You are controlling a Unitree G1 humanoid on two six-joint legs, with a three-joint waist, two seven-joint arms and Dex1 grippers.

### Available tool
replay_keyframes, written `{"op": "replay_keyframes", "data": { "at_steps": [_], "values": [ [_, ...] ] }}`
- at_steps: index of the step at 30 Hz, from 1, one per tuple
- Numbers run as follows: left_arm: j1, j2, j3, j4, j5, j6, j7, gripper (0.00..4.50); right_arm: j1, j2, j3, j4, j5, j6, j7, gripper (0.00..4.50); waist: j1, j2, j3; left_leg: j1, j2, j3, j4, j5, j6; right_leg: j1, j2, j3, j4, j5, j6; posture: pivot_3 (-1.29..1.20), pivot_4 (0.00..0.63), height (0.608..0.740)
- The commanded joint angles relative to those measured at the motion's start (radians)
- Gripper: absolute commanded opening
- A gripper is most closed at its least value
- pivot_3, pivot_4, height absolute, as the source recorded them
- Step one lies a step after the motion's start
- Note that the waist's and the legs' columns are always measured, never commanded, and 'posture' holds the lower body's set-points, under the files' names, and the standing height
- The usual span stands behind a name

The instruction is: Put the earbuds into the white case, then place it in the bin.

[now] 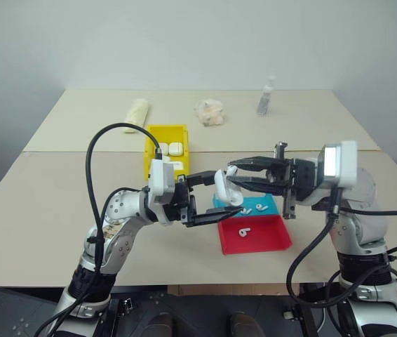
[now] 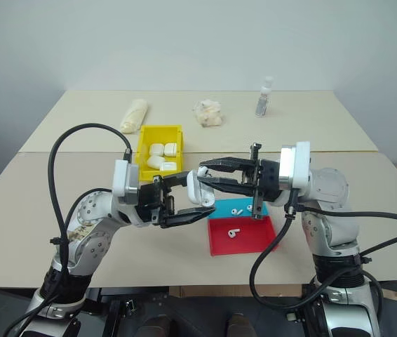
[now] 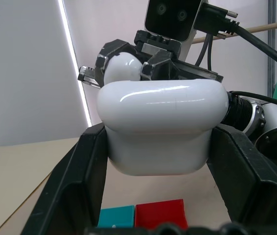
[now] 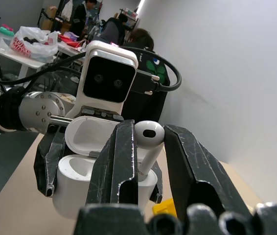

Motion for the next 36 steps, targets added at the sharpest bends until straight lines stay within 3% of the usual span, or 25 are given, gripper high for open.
{"op": "replay_keyframes", "data": {
  "at_steps": [1,4,10,20,22,26,29,32,36],
  "values": [
    [-0.018,-0.006,0.008,-0.027,-0.003,-0.020,-0.004,2.78,0.003,-0.010,-0.004,-0.011,-0.006,-0.033,-0.004,0.62,0.000,0.000,0.000,0.000,0.000,0.000,0.000,0.000,0.000,0.000,0.000,0.000,0.000,0.000,0.000,0.00,0.150,0.740],
    [-0.020,-0.010,0.007,-0.023,-0.001,-0.024,-0.005,2.78,0.007,-0.014,0.002,-0.007,-0.009,-0.037,-0.005,0.62,0.000,0.000,0.000,0.000,0.000,0.000,0.000,0.000,0.000,0.000,0.000,0.000,0.000,0.000,0.000,0.00,0.150,0.740],
    [-0.020,-0.012,0.010,-0.018,0.005,-0.024,-0.007,2.78,0.009,-0.022,0.005,-0.001,-0.032,-0.054,-0.018,2.58,0.000,0.000,0.000,0.000,0.000,0.000,0.000,0.000,0.000,0.000,0.000,0.000,0.000,0.000,0.000,0.00,0.150,0.740],
    [0.024,0.028,0.020,0.060,0.089,-0.085,-0.027,2.78,0.004,-0.097,-0.038,-0.021,0.038,-0.047,0.045,2.58,0.000,0.000,0.000,0.000,0.000,0.000,0.000,0.000,0.000,0.000,0.000,0.000,0.000,0.000,0.000,0.00,0.150,0.740],
    [0.069,0.068,0.034,0.084,0.123,-0.126,-0.041,2.78,-0.050,-0.191,-0.044,0.010,0.019,0.045,0.038,2.58,-0.002,0.000,0.000,0.000,0.000,0.000,0.000,0.000,0.000,0.000,0.000,0.000,0.000,0.000,0.000,0.00,0.150,0.740],
    [0.173,0.129,0.068,0.078,0.169,-0.171,-0.021,2.78,-0.206,-0.386,0.062,0.137,-0.139,0.203,0.063,2.58,-0.002,0.003,0.002,0.000,0.000,0.001,-0.001,0.000,0.000,-0.002,0.000,0.001,0.000,0.000,0.000,0.00,0.150,0.740],
    [0.249,0.151,0.085,0.063,0.200,-0.198,0.001,2.78,-0.311,-0.469,0.187,0.238,-0.281,0.203,0.160,2.58,-0.002,0.003,0.002,0.000,0.001,0.001,-0.002,0.000,0.000,-0.002,0.001,0.000,-0.001,-0.001,-0.001,0.00,0.150,0.740],
    [0.296,0.154,0.093,0.041,0.210,-0.203,0.031,2.78,-0.396,-0.486,0.338,0.344,-0.488,0.095,0.216,2.58,-0.001,0.003,0.002,0.000,0.001,0.003,-0.001,0.000,0.001,-0.002,0.000,0.001,-0.001,-0.001,-0.001,0.00,0.150,0.740],
    [0.317,0.142,0.091,0.018,0.219,-0.197,0.067,2.78,-0.490,-0.435,0.462,0.469,-0.635,0.007,0.265,2.58,-0.002,0.004,0.002,-0.001,0.001,0.003,-0.001,0.000,0.000,-0.004,0.000,0.001,0.000,-0.001,-0.001,0.00,0.150,0.740]
  ]
}}
